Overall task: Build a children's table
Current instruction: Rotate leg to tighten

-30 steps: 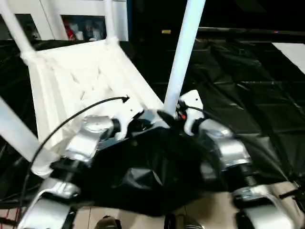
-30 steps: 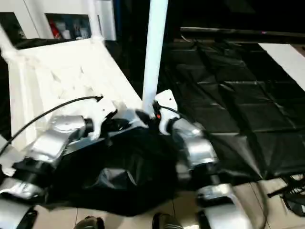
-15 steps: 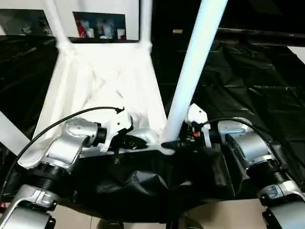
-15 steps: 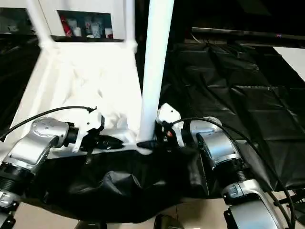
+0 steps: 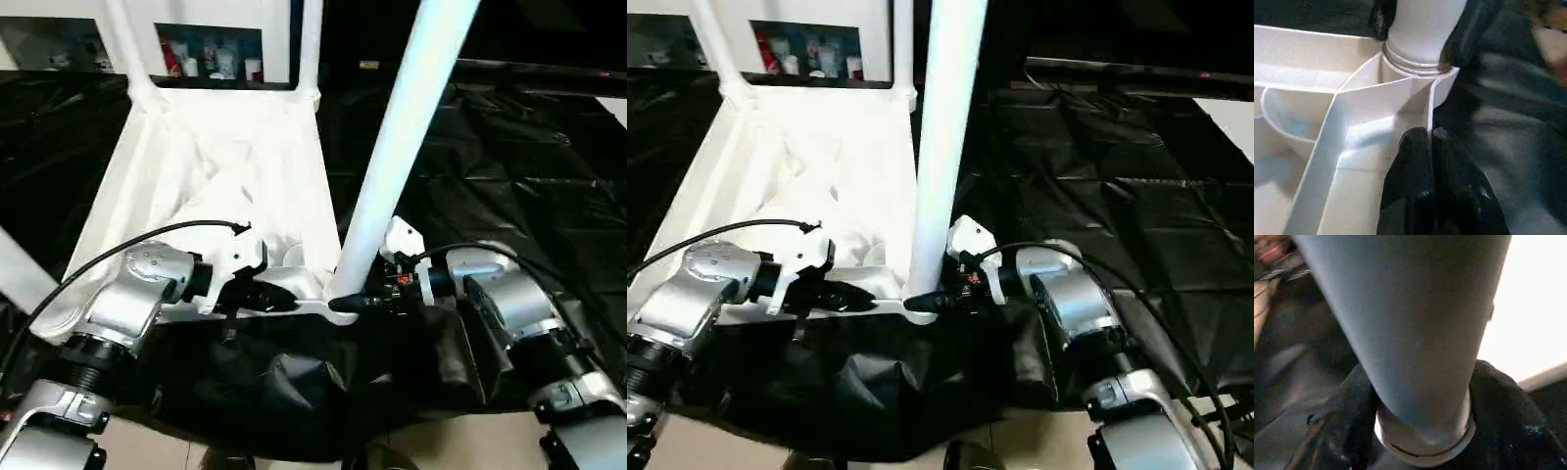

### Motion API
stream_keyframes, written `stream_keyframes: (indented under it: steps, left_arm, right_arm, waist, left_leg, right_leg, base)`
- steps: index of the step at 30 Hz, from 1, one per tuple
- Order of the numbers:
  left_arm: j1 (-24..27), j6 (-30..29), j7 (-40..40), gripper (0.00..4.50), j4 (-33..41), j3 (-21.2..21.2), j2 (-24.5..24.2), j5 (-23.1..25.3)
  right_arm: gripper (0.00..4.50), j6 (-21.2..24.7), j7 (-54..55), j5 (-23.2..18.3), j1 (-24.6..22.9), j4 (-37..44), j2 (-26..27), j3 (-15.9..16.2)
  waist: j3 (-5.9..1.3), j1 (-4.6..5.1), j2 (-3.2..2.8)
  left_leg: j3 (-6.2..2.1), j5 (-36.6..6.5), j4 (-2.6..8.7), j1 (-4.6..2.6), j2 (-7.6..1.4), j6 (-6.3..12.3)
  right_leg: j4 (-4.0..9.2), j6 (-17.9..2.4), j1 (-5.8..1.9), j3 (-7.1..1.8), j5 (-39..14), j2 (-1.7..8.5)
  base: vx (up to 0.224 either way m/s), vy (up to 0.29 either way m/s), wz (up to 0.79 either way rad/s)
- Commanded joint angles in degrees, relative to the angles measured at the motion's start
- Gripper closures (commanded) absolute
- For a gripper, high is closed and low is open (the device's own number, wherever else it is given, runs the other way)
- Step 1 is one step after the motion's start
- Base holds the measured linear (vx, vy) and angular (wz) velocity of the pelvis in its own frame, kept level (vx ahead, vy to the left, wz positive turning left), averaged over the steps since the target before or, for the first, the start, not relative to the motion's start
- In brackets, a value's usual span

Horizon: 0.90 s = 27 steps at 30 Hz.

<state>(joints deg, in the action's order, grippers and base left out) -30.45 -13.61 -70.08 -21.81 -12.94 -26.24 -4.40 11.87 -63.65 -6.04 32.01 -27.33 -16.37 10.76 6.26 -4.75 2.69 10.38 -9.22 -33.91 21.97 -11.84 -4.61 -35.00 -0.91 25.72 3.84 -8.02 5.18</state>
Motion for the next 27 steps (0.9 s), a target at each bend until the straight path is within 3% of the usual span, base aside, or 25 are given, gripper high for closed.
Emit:
stream_keyframes:
  steps: [1,5,7,9,10,12,13,15,22,23,27]
  left_arm:
    - [-3.14,-1.82,6.67,4.5,-0.16,1.76,3.55,-0.04]
    - [-4.89,-4.02,14.34,4.5,-2.33,2.4,7.42,1.64]
    - [-6.02,-5.12,19.0,4.5,-3.51,3.18,10.04,2.02]
    - [-6.59,-5.48,21.77,4.5,-4.09,3.68,11.39,2.19]
    - [-7.45,-5.95,25.61,4.5,-4.63,4.09,13.86,2.64]
    - [-7.48,-5.9,27.01,4.5,-4.15,3.86,15.48,2.86]
    - [-7.32,-5.86,26.87,4.5,-3.81,3.58,15.71,2.84]
    - [-6.89,-5.27,26.52,4.5,-3.26,3.0,15.72,2.97]
    - [-4.84,-4.32,23.24,4.5,-1.38,2.05,14.25,2.86]
    - [-4.26,-3.8,21.49,4.5,-0.81,1.62,13.24,2.78]
    - [-2.83,-1.24,14.74,4.5,0.64,0.03,9.73,2.14]
  right_arm:
    - [2.08,1.63,8.94,1.49,-0.31,-2.16,3.49,-0.02]
    - [2.19,2.95,20.81,1.4,-0.59,-3.44,9.67,-3.15]
    - [2.36,2.23,26.99,1.79,-0.62,-4.65,13.33,-4.08]
    - [2.38,2.23,30.64,2.07,-0.47,-5.4,15.21,-4.81]
    - [2.4,1.59,36.8,2.35,0.12,-7.04,18.89,-5.99]
    - [2.4,1.21,39.21,3.8,0.39,-7.45,21.07,-4.86]
    - [1.87,1.01,38.69,3.71,0.31,-7.24,21.58,-4.56]
    - [1.72,1.36,38.31,2.28,0.18,-6.62,22.57,-5.45]
    - [1.2,0.11,32.81,3.51,-0.5,-3.92,19.99,-2.28]
    - [1.2,-0.29,29.56,3.44,-0.63,-2.97,18.31,-1.43]
    - [1.2,-0.28,18.46,1.67,-1.0,0.2,12.41,0.19]
  waist:
    - [-4.11,0.56,-0.35]
    - [-4.2,1.55,-0.38]
    - [-4.08,1.9,-0.41]
    - [-4.1,2.0,-0.45]
    - [-4.18,2.11,-0.36]
    - [-4.17,2.31,-0.51]
    - [-4.18,2.45,-0.5]
    - [-4.24,2.44,-0.52]
    - [-4.22,2.44,-0.43]
    - [-4.24,2.48,-0.22]
    - [-4.39,2.23,-0.32]
  left_leg:
    - [-0.39,-17.81,4.52,-0.89,-0.79,-0.57]
    - [-0.64,-18.57,4.52,-0.77,-0.54,-1.0]
    - [-0.51,-18.74,4.41,-0.9,-0.45,-0.53]
    - [-0.66,-18.65,4.52,-0.85,-0.45,-0.6]
    - [-0.69,-18.54,4.53,-0.74,-0.47,-0.59]
    - [-0.75,-18.92,4.57,-0.79,-0.43,-0.9]
    - [-0.72,-19.1,4.64,-0.66,-0.43,-0.49]
    - [-0.6,-19.1,4.61,-0.69,-0.42,0.2]
    - [-0.52,-18.28,4.7,-0.5,-0.57,0.9]
    - [-0.48,-17.84,4.72,-0.47,-0.58,1.03]
    - [-0.38,-15.48,4.57,-0.28,-0.75,2.28]
  right_leg:
    - [4.9,-9.05,-3.68,-2.29,-25.24,2.54]
    - [5.44,-6.84,-3.64,-2.05,-28.4,2.61]
    - [5.84,-6.47,-3.19,-2.11,-29.25,2.55]
    - [5.91,-6.15,-3.22,-1.97,-29.61,2.48]
    - [5.78,-6.19,-3.32,-1.95,-29.24,2.49]
    - [5.76,-6.15,-3.19,-1.86,-28.91,2.32]
    - [5.76,-6.13,-3.3,-1.95,-27.51,2.31]
    - [5.62,-6.4,-3.25,-2.1,-25.81,2.21]
    - [5.34,-7.49,-3.53,-2.21,-23.76,2.31]
    - [5.32,-7.36,-3.54,-2.24,-23.86,2.29]
    - [4.96,-8.14,-3.87,-2.4,-20.58,2.34]
  base:
    - [0.0,0.0,0.0]
    - [0.0,0.0,0.0]
    - [0.0,0.0,0.0]
    - [0.0,0.0,0.0]
    - [0.0,0.0,0.0]
    - [0.0,0.0,0.0]
    - [0.0,0.0,0.0]
    - [0.0,0.0,0.0]
    - [0.0,0.0,0.0]
    - [0.0,0.0,0.0]
    - [0.0,0.0,0.0]
